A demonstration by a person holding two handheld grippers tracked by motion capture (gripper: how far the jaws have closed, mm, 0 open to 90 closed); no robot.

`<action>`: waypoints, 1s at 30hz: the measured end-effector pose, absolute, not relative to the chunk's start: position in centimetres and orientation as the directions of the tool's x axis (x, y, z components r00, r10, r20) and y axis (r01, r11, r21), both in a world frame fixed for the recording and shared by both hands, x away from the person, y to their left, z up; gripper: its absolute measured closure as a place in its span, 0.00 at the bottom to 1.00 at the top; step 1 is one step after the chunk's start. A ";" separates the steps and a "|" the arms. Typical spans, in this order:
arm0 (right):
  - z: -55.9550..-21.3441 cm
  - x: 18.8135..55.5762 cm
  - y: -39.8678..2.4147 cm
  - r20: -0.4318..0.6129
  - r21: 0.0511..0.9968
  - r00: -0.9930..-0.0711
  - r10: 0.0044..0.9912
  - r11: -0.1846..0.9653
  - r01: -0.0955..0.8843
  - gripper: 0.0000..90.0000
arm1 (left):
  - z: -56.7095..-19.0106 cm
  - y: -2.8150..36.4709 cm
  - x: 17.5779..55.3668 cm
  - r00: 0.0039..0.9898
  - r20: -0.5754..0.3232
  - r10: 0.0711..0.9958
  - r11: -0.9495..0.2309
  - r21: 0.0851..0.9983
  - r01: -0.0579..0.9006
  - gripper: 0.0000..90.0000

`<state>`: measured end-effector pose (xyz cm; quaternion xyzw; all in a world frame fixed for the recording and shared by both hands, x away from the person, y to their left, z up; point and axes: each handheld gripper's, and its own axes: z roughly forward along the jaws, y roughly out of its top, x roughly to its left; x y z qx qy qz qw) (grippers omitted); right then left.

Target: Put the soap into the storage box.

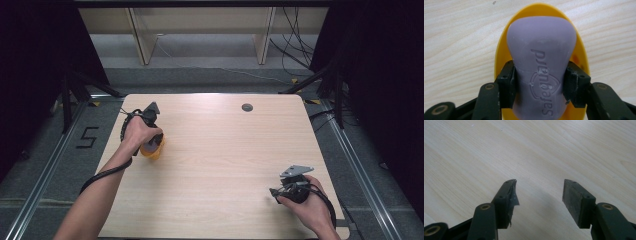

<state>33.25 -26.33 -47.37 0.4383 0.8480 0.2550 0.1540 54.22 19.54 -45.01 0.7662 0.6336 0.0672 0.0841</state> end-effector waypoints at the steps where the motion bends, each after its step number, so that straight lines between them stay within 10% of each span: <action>1: -47.4 33.3 -26.3 -0.038 0.568 -0.568 0.822 0.485 0.665 0.50 | -44.8 19.8 54.3 0.235 0.010 0.972 -0.233 0.177 0.956 0.54; 17: -47.4 33.3 -26.5 -0.048 0.571 -0.577 0.816 0.496 0.654 0.49 | -40.5 20.2 50.6 0.349 0.020 0.937 -0.327 0.408 0.852 0.28; 30: -47.3 33.3 -26.5 -0.053 0.579 -0.572 0.818 0.492 0.650 0.49 | -39.9 22.5 44.7 0.446 -0.050 0.893 -0.327 0.608 0.723 0.29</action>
